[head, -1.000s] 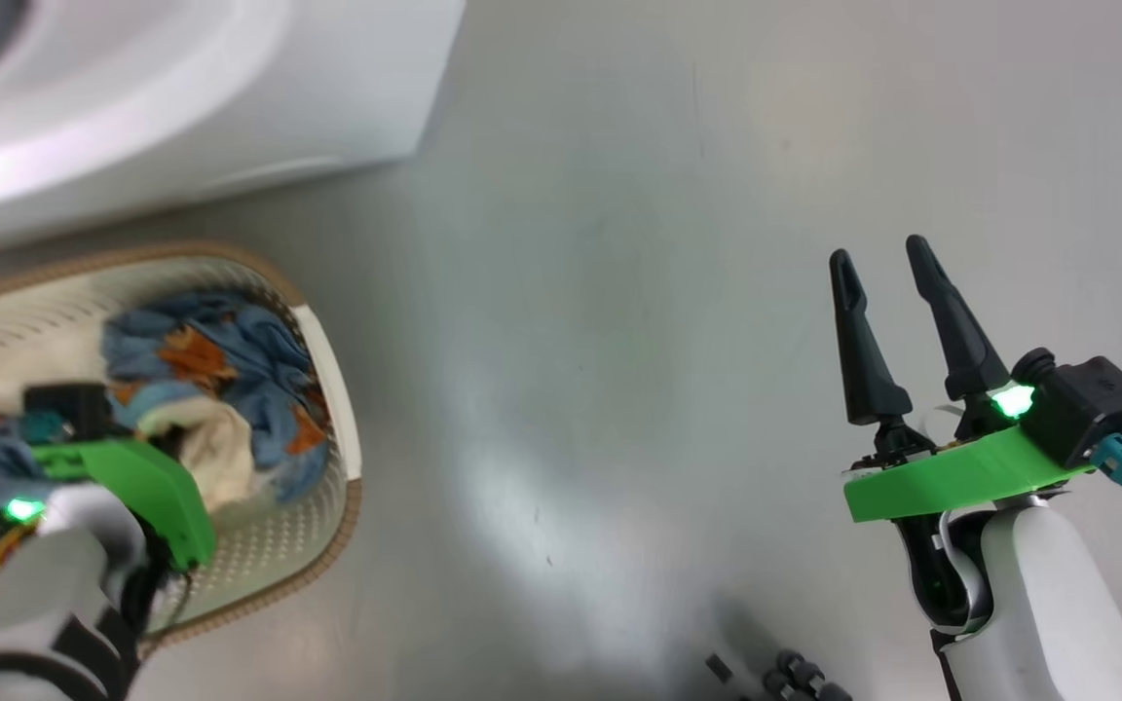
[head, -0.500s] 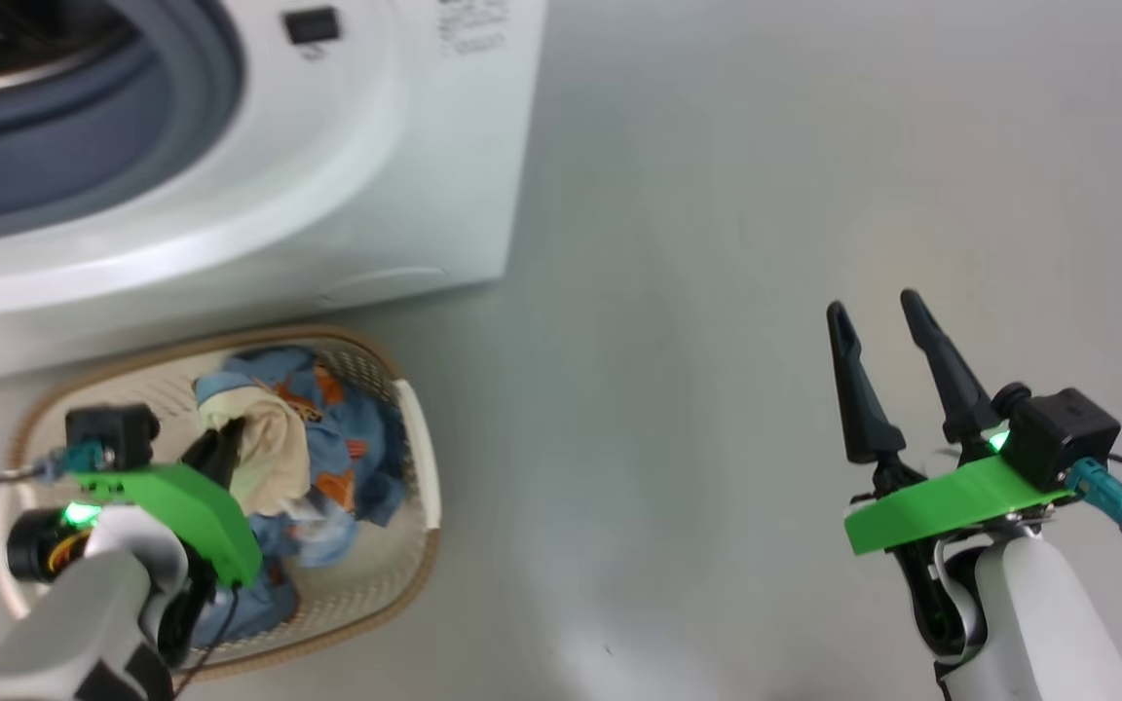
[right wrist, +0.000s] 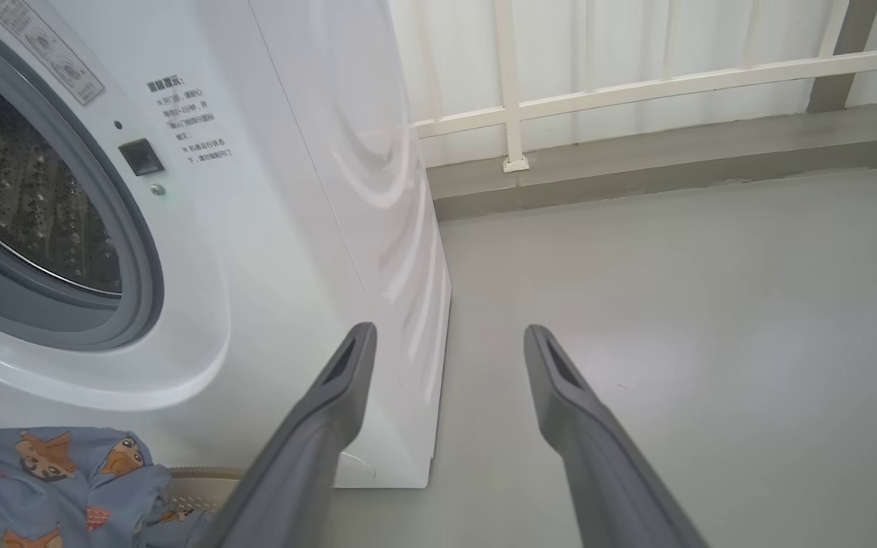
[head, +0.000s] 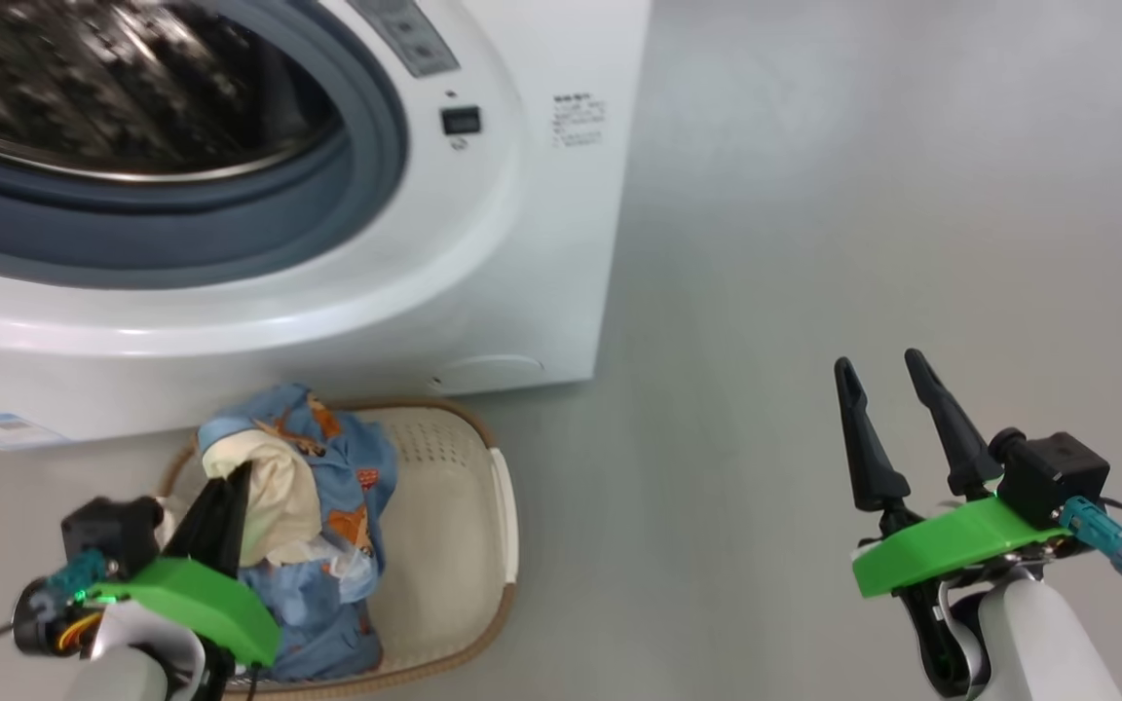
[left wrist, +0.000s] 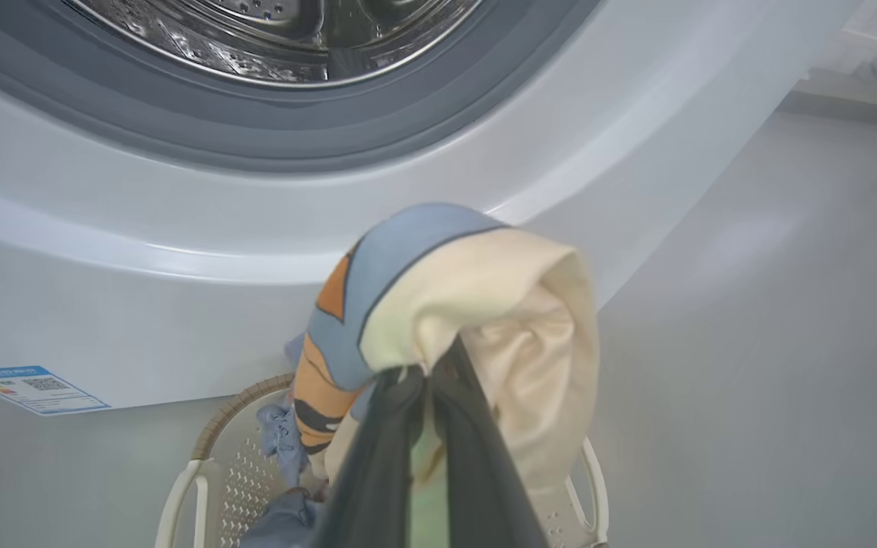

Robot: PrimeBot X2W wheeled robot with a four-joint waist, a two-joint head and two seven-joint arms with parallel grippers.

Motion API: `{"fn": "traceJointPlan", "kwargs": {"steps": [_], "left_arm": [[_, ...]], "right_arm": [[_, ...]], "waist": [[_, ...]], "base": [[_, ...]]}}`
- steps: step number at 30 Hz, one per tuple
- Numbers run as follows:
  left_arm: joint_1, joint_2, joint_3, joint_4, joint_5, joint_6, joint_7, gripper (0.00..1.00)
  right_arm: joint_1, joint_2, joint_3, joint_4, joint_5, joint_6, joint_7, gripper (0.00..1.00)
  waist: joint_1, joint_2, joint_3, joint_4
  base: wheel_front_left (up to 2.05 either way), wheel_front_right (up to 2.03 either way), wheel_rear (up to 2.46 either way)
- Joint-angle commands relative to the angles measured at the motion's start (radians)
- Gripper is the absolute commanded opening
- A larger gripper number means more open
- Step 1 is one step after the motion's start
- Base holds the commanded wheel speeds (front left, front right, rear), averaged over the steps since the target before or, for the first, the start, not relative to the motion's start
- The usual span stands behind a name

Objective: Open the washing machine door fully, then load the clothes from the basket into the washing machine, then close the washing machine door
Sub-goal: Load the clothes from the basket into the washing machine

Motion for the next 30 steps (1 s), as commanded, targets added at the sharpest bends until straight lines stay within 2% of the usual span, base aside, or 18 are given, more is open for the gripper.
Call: {"fn": "traceJointPlan", "kwargs": {"steps": [1, 9, 17, 24, 30], "left_arm": [[0.022, 0.021, 0.061, -0.047, 0.032, -0.007, -0.014, 0.0], [0.141, -0.033, 0.178, -0.175, 0.141, -0.034, -0.014, 0.0], [0.237, -0.091, 0.265, -0.271, 0.195, -0.047, -0.014, 0.0], [0.263, -0.112, 0.304, -0.312, 0.213, -0.049, -0.014, 0.0], [0.255, -0.104, 0.31, -0.357, 0.21, -0.05, -0.014, 0.0]], "right_arm": [[0.021, -0.001, 0.022, -0.016, 0.0, 0.002, -0.006, 1.0], [0.051, -0.001, 0.023, 0.005, 0.012, 0.002, -0.006, 1.0], [0.078, -0.001, 0.027, 0.019, 0.031, 0.002, -0.006, 1.0], [0.086, -0.001, 0.032, 0.023, 0.041, 0.002, -0.006, 1.0], [0.084, -0.001, 0.041, 0.02, 0.049, 0.002, -0.006, 1.0]], "waist": [[0.0, 0.0, -0.067, 0.048], [0.0, 0.0, -0.146, 0.068], [0.0, 0.0, -0.202, 0.072], [0.0, 0.0, -0.214, 0.067], [0.0, 0.0, -0.195, 0.055]], "base": [[0.0, 0.0, 0.0], [0.0, 0.0, 0.0], [0.0, 0.0, 0.0], [0.0, 0.0, 0.0], [0.0, 0.0, 0.0]]}}
